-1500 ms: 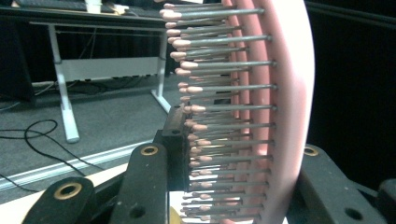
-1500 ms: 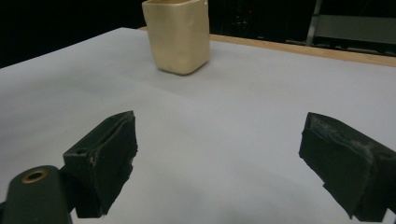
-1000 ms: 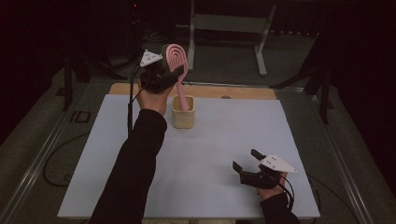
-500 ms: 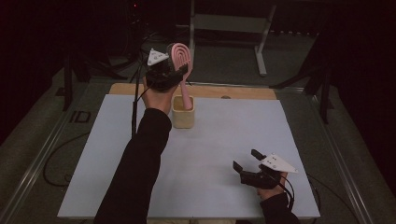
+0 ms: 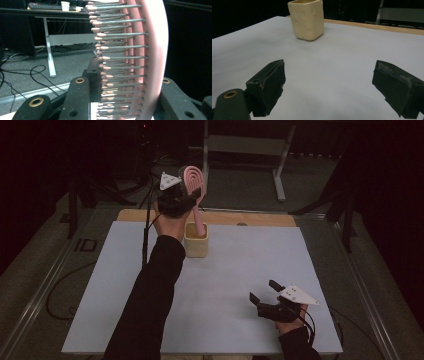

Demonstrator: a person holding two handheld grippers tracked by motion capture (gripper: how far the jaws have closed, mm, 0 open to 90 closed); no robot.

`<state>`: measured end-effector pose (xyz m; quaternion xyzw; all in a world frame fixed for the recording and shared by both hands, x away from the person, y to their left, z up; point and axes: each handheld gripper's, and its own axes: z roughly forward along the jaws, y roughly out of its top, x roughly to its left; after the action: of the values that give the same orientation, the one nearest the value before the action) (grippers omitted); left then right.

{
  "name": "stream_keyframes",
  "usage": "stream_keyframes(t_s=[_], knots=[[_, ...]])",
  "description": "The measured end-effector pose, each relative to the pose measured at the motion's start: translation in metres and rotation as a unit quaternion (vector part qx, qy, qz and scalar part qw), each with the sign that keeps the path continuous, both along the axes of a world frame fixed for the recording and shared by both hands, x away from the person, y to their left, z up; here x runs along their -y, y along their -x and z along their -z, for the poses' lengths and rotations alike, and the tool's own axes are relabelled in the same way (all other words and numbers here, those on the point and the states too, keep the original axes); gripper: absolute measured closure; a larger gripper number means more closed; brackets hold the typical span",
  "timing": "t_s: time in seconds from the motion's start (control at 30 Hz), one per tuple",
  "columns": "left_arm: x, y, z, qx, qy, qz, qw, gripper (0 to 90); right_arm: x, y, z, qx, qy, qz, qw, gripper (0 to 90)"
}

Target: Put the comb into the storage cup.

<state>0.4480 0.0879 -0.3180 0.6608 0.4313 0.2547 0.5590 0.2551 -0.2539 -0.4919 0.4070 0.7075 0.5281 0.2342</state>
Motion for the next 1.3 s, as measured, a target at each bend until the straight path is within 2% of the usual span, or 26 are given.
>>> stream_keyframes(t_s=[0.4,1.3], knots=[[0.005,-0.003,0.005,0.004,-0.008,-0.003,1.0,64.4,0.0,0.0,0.0,0.001,-0.003,0.0,1.0,11.1],[0.008,-0.012,0.018,-0.003,-0.013,-0.014,0.9998,64.4,-0.001,0.001,-0.001,0.001,-0.006,-0.001,1.0,11.1]])
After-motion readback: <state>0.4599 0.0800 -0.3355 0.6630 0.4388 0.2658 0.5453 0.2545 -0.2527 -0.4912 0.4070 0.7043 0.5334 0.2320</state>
